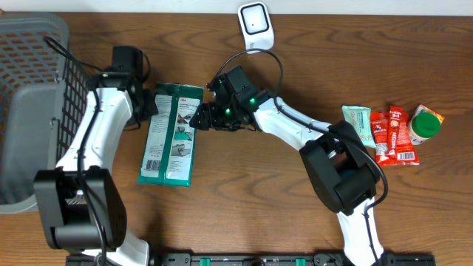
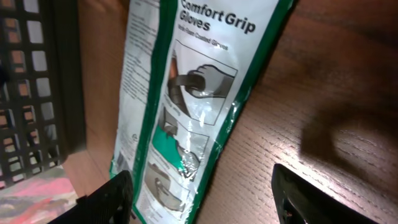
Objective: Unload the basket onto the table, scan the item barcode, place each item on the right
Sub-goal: 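Grasp the green gloves pack edge with the right gripper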
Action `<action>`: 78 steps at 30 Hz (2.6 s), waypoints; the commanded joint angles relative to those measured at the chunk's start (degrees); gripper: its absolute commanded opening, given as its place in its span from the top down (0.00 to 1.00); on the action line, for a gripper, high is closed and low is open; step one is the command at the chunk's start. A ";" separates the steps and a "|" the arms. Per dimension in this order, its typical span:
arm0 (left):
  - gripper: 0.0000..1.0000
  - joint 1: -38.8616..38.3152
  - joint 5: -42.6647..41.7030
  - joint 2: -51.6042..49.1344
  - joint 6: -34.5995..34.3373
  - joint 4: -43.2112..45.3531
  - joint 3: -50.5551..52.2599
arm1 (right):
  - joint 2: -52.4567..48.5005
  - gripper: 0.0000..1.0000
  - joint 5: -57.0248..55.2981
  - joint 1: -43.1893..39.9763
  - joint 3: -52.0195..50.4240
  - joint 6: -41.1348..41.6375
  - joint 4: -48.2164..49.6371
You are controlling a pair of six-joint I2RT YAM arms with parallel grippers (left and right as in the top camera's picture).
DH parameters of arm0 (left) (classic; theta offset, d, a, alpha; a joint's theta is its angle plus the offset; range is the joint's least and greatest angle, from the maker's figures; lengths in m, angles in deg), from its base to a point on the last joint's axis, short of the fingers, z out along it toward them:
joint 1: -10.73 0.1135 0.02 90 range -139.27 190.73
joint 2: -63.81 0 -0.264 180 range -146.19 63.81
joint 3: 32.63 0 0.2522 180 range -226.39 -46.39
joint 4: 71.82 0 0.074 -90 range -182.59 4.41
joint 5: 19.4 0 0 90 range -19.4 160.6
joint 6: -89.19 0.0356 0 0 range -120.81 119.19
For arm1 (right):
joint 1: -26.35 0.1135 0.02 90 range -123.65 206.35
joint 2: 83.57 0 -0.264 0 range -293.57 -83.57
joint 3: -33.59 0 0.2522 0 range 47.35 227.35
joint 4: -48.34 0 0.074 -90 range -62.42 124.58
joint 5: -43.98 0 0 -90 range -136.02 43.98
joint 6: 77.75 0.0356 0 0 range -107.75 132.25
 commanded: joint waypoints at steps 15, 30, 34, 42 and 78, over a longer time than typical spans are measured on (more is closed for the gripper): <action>0.91 0.02 0.70 -9.16 -0.07 3.41 3.72 | -1.95 0.34 -2.71 4.63 0.37 2.01 0.79; 0.91 0.02 0.68 -9.18 -0.09 4.63 6.93 | -4.68 0.44 3.74 4.92 0.13 2.47 1.70; 0.91 0.02 0.66 -9.20 -0.09 6.12 8.48 | -4.68 0.44 3.74 4.68 -0.61 2.45 2.78; 0.91 0.02 0.17 -9.20 -0.13 6.10 9.25 | -4.68 0.45 7.96 4.48 -6.27 3.54 13.64; 0.92 0.02 -10.71 -7.56 3.87 7.96 9.66 | -4.68 0.98 6.03 6.67 -11.63 2.40 34.77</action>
